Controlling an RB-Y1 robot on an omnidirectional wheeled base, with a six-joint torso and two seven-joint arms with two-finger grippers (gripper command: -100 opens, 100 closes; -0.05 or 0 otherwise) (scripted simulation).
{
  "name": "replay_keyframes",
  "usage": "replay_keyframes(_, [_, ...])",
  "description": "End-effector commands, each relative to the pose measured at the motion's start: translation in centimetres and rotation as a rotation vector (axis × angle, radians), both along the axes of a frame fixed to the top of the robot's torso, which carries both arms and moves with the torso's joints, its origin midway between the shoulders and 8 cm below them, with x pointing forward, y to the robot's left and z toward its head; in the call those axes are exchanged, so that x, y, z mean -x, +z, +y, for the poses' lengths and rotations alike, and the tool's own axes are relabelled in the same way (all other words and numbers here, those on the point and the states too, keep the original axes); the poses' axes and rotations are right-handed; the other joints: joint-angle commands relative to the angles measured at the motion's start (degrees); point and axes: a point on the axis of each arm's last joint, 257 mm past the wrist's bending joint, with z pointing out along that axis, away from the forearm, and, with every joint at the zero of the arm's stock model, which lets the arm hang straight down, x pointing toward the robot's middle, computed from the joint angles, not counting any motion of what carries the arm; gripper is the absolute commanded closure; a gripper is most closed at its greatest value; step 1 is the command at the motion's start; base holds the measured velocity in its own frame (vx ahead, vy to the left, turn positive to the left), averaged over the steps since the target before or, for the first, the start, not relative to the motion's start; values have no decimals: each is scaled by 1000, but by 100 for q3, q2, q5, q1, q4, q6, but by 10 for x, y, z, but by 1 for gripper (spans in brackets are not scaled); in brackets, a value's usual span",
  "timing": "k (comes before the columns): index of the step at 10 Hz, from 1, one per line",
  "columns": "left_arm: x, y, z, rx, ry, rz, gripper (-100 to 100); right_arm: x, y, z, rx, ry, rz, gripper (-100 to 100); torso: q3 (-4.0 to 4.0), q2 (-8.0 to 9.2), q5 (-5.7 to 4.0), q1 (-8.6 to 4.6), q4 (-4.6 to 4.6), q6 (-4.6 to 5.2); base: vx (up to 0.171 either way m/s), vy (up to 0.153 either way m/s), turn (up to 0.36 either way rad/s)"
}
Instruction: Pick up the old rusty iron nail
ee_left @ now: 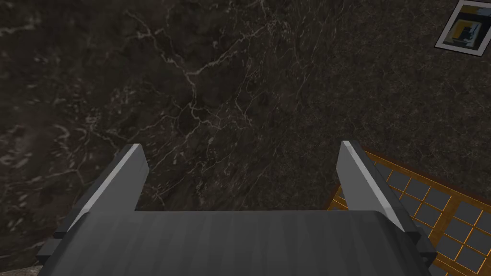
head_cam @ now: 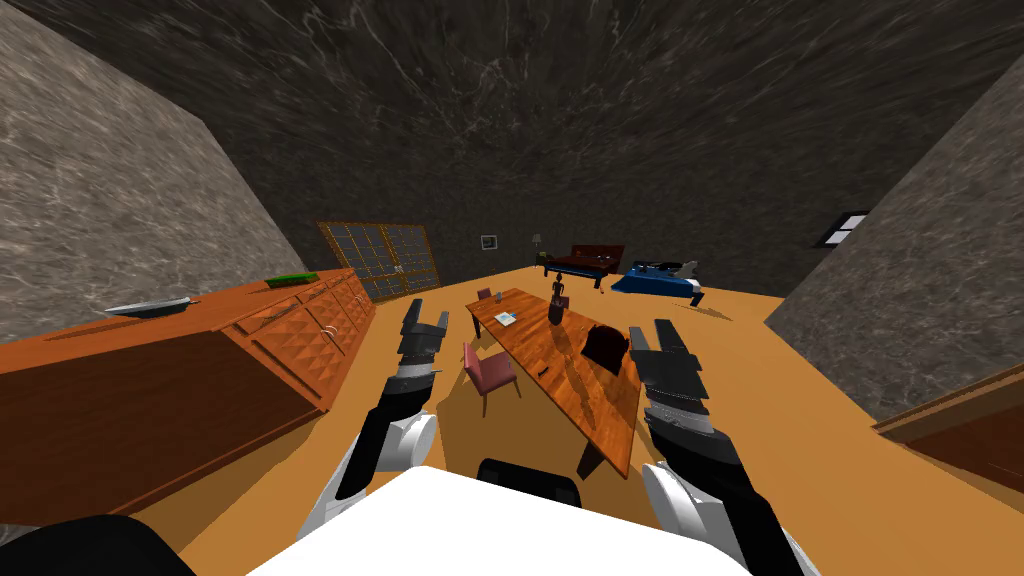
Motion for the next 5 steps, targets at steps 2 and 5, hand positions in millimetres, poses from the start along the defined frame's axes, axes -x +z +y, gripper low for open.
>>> replay_keyframes(2, [0,0,0,0,0,0,0,-13,-16,18,67,24,29,-100,-1,-2,0,3,-1,-2,10,17,84])
replay_keyframes(5, [0,0,0,0,0,0,0,-31,-44,48,174,62,72,-100,-7,-12,2,11,-3,-3,22,29,102])
